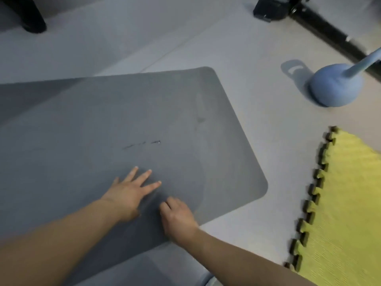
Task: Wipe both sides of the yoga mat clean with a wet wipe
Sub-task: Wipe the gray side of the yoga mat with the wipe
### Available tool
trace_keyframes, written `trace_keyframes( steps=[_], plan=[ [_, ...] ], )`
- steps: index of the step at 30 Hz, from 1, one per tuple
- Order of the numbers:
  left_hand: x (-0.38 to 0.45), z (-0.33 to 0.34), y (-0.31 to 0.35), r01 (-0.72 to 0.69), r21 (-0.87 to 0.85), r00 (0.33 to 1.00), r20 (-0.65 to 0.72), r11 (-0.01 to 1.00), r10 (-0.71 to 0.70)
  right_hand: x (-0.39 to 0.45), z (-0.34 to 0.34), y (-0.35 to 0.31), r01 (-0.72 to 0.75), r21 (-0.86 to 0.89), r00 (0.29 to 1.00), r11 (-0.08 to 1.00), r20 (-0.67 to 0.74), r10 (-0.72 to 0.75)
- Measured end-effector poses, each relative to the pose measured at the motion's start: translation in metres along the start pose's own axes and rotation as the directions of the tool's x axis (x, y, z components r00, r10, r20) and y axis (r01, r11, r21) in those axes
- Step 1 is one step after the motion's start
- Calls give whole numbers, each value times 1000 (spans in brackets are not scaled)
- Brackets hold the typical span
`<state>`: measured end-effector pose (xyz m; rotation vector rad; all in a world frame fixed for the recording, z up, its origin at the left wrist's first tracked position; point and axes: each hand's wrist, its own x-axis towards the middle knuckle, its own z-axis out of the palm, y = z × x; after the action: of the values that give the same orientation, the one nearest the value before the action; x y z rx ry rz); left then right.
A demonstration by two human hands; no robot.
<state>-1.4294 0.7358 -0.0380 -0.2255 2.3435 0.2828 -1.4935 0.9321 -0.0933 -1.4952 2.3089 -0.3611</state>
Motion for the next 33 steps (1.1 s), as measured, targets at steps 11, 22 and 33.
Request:
trace_keyframes(
  steps=[11, 22, 33],
  plan=[
    [39, -7, 19, 46, 223, 992, 108, 974, -71, -17, -15, 77, 95, 8, 988, 995, -123, -93],
    [39, -20, 28, -86, 374, 994, 93, 924, 55, -28, 16, 25, 97, 111, 990, 989, -109, -84],
    [41, -20, 30, -101, 327, 994, 69, 939, 83, -81, -72, 199, -447, 20, 834, 894, -351, 425]
  ],
)
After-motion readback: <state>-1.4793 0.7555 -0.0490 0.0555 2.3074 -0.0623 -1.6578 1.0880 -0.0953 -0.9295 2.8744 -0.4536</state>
